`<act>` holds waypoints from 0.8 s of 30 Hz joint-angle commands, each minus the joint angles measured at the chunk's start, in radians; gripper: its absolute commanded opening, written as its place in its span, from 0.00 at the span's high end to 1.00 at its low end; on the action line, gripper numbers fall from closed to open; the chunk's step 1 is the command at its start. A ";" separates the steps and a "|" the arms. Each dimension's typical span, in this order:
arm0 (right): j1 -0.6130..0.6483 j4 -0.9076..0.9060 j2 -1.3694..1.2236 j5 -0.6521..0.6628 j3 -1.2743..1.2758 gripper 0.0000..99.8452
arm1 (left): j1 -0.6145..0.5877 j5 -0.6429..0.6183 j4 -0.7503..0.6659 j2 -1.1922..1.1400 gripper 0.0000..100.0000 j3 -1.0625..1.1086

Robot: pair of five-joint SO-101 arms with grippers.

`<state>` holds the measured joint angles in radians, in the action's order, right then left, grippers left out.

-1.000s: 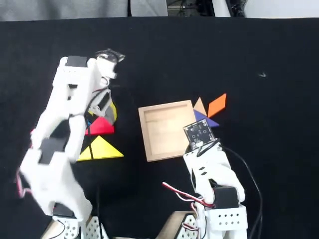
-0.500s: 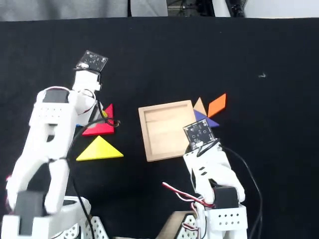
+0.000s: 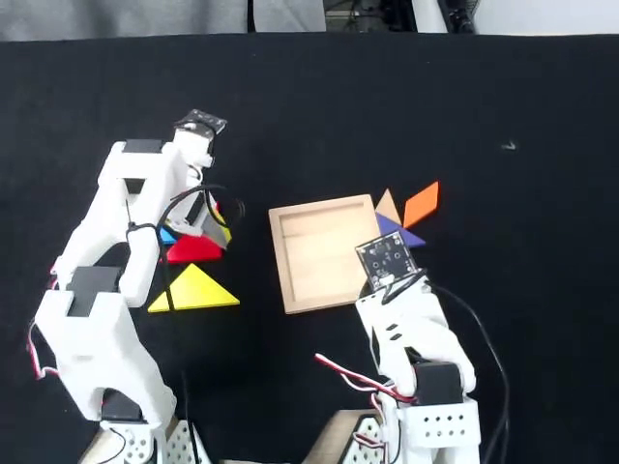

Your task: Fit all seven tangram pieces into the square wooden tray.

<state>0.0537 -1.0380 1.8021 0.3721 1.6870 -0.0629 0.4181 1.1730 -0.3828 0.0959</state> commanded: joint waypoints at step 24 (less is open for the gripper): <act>0.014 -0.025 0.093 0.008 -0.002 0.84 | -0.004 0.331 0.020 -0.060 0.68 -0.031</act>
<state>0.0537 -1.0549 1.8021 0.3721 1.6870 -0.0537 0.7127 1.1546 -0.4580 0.0928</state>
